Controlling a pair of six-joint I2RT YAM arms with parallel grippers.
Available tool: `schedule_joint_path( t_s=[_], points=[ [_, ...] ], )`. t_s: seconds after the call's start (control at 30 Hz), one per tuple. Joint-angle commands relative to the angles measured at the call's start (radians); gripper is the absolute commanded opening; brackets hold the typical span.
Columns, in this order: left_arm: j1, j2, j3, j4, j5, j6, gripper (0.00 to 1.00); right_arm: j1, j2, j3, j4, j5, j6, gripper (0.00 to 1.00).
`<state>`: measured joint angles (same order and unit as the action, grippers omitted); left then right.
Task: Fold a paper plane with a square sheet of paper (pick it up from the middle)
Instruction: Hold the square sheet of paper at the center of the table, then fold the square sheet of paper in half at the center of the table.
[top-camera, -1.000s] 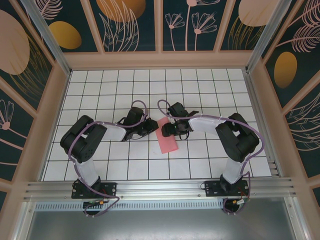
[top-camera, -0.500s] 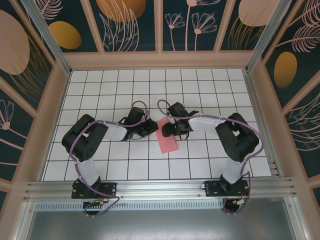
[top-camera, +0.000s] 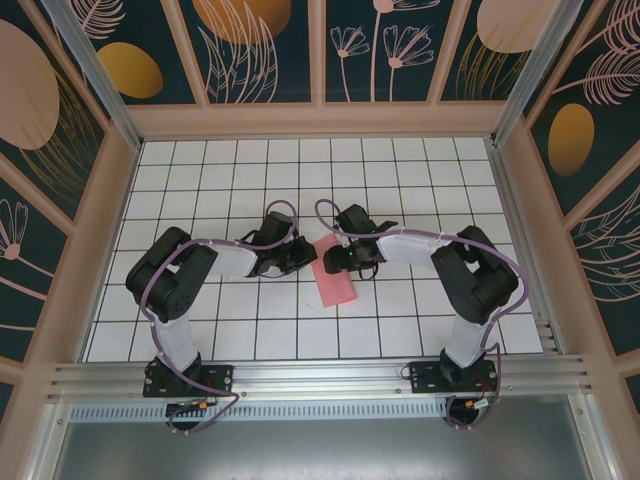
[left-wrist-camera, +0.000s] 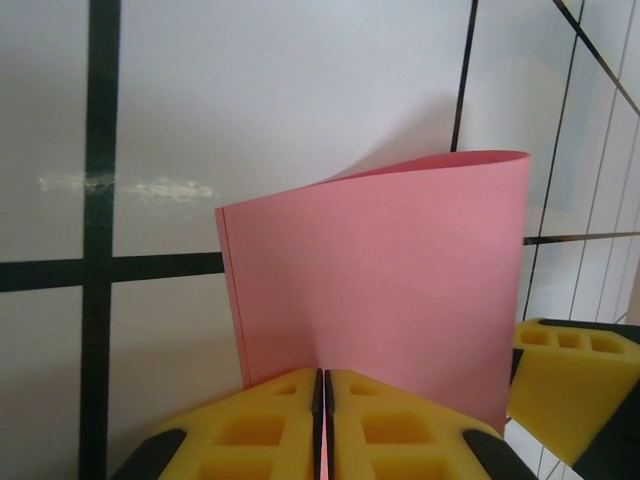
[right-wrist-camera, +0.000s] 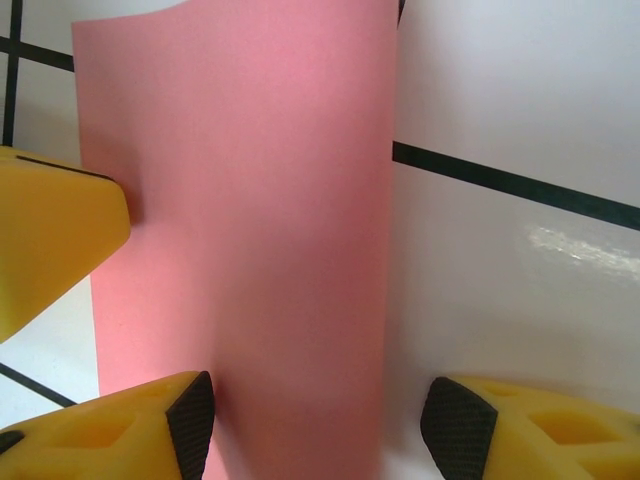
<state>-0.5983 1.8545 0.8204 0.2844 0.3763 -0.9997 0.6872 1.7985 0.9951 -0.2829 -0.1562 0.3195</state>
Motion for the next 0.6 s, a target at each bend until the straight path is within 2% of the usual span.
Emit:
schedule_joint_path(
  t_s=[0.0,0.27,0.4,0.5,0.57],
  points=[
    [-0.011,0.059,0.014,-0.174,-0.090,0.028,0.14,0.010,0.082,-0.046,-0.020,-0.031,0.015,0.65],
    [-0.023,0.097,0.041,-0.258,-0.146,0.037,0.12,-0.027,-0.114,0.003,-0.053,-0.035,0.091,0.69],
    [-0.027,0.110,0.047,-0.270,-0.158,0.038,0.11,-0.040,-0.148,0.023,-0.061,-0.069,0.100,0.67],
    [-0.031,0.114,0.053,-0.279,-0.165,0.037,0.11,-0.041,-0.135,0.035,-0.039,-0.148,0.103,0.59],
    [-0.031,0.117,0.055,-0.285,-0.175,0.034,0.10,-0.040,-0.118,0.040,-0.015,-0.203,0.110,0.46]
  ],
)
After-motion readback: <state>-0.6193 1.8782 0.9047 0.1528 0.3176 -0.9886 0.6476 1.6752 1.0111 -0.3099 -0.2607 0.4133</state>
